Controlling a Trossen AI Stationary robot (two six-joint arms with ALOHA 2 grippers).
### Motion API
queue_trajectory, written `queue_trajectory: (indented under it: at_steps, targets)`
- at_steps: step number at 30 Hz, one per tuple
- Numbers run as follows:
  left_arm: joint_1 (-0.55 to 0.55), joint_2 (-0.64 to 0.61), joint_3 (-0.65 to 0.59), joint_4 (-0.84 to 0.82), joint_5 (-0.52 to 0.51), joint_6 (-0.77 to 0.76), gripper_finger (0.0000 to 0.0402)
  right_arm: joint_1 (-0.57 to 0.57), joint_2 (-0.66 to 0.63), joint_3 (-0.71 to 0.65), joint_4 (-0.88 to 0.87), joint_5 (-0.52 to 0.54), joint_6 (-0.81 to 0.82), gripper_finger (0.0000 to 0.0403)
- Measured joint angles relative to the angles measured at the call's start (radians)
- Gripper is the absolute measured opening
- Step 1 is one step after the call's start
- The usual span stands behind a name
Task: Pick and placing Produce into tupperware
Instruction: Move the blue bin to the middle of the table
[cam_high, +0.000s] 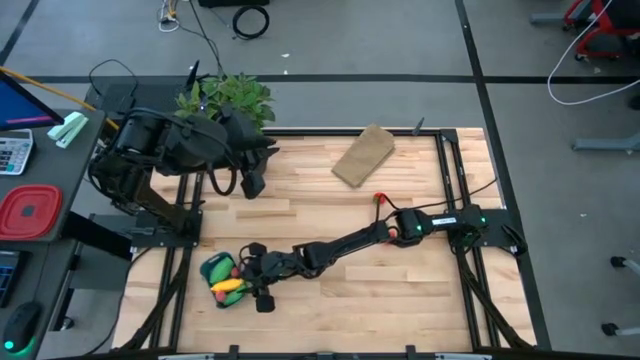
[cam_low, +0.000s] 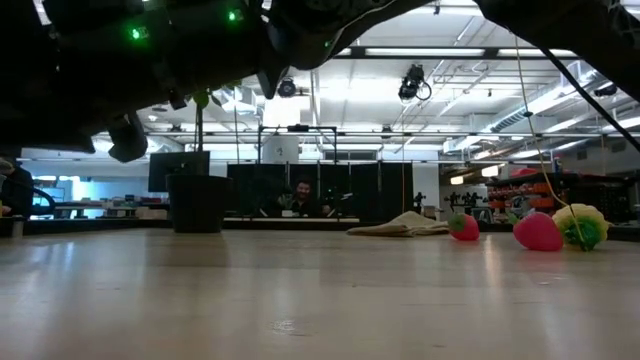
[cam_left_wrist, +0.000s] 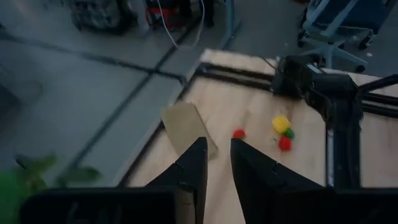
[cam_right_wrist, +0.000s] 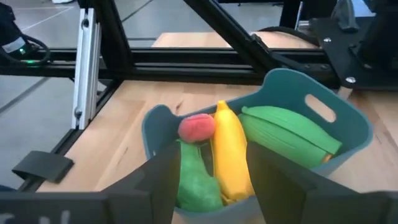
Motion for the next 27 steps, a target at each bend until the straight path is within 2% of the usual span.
queue_trajectory:
  at_steps: [4, 6, 10, 14, 16, 18, 20, 24, 27]
  targets:
    - [-0.002, 0.0, 0.0, -0.14, 0.096, -0.101, 0.008, 0.001, -0.045, 0.0, -0.139, -0.008, -0.028, 0.0184]
    - [-0.012, 0.0, -0.001, -0.233, 0.112, -0.172, 0.0079, 0.0, -0.076, 0.0, -0.211, -0.004, -0.048, 0.0179]
    - [-0.053, -0.014, -0.071, -0.23, 0.158, -0.191, 0.0063, -0.005, -0.187, 0.0, -0.409, 0.004, -0.072, 0.016]
    - [-0.095, -0.025, -0.147, -0.232, 0.246, -0.247, 0.0027, -0.005, -0.317, 0.001, -0.654, 0.014, -0.087, 0.0109]
    - [-0.129, -0.023, -0.197, -0.232, 0.279, -0.275, 0.0009, -0.002, -0.385, 0.001, -0.778, 0.017, -0.09, 0.0072]
    - [-0.163, -0.023, -0.256, -0.231, 0.292, -0.306, 0.0007, 0.004, -0.452, 0.0, -0.896, 0.035, -0.096, 0.003]
    - [-0.201, -0.025, -0.328, -0.233, 0.297, -0.343, 0.0012, 0.014, -0.517, 0.002, -1.007, 0.082, -0.097, 0.001]
    - [-0.273, -0.027, -0.481, -0.231, 0.295, -0.46, 0.0007, 0.037, -0.636, 0.001, -1.227, 0.194, 0.01, 0.0012]
    - [-0.341, -0.029, -0.6, -0.232, 0.294, -0.595, 0.0006, 0.068, -0.724, 0.001, -1.377, 0.343, 0.118, 0.0005]
